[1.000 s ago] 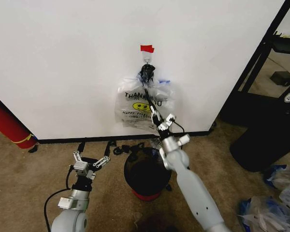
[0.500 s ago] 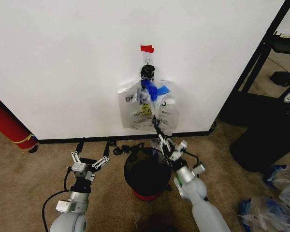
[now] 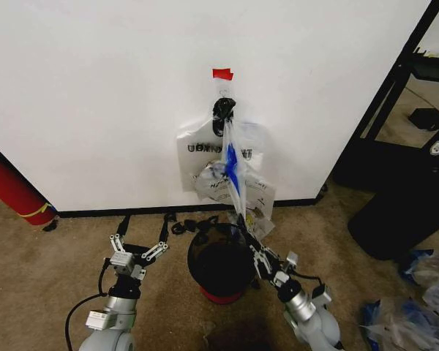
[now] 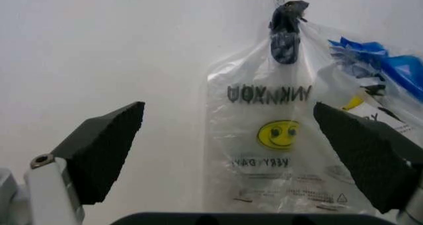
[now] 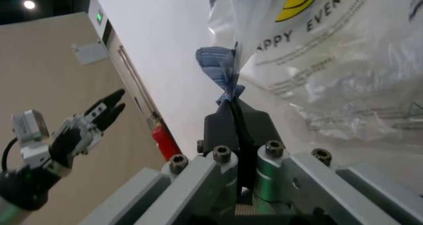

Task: Pick up the garbage bag from the wall and place it over the trash bin.

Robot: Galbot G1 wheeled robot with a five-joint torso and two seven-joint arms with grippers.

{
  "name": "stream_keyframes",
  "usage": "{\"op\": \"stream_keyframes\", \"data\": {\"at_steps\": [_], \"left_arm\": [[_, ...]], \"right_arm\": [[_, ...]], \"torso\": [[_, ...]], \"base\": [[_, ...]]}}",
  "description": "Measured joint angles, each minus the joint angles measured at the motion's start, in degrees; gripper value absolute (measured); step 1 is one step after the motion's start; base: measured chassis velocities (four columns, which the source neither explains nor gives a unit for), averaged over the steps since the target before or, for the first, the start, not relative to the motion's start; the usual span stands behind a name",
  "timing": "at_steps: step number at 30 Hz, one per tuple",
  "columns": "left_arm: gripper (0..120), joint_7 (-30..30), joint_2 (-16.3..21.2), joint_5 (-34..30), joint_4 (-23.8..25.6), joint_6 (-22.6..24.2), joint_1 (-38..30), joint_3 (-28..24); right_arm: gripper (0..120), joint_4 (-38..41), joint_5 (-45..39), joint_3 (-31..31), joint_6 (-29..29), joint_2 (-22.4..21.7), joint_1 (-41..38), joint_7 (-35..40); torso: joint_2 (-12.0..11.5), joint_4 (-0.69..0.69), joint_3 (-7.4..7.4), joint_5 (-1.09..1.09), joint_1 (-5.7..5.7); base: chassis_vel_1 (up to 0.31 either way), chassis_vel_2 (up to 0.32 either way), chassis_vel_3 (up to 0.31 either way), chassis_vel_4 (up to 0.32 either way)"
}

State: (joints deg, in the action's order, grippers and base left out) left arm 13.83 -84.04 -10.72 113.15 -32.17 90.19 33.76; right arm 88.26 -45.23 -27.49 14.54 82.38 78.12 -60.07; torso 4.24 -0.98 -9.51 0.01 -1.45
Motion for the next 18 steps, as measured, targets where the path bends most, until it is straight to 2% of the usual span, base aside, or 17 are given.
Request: {"op": "stream_keyframes", "data": {"at_steps": [18], "left_arm": [[100, 0.0, 0.6, -0.2, 1.0, -0.1, 0.4, 0.2]], "right_arm": [[0, -5.1, 1.2, -3.8, 0.9, 0.8, 1.8, -9.0]], "torso": [[0.0, 0.0, 0.0, -0.01, -0.01]], "base": [[0.0, 0.0, 0.0, 0.0]]}}
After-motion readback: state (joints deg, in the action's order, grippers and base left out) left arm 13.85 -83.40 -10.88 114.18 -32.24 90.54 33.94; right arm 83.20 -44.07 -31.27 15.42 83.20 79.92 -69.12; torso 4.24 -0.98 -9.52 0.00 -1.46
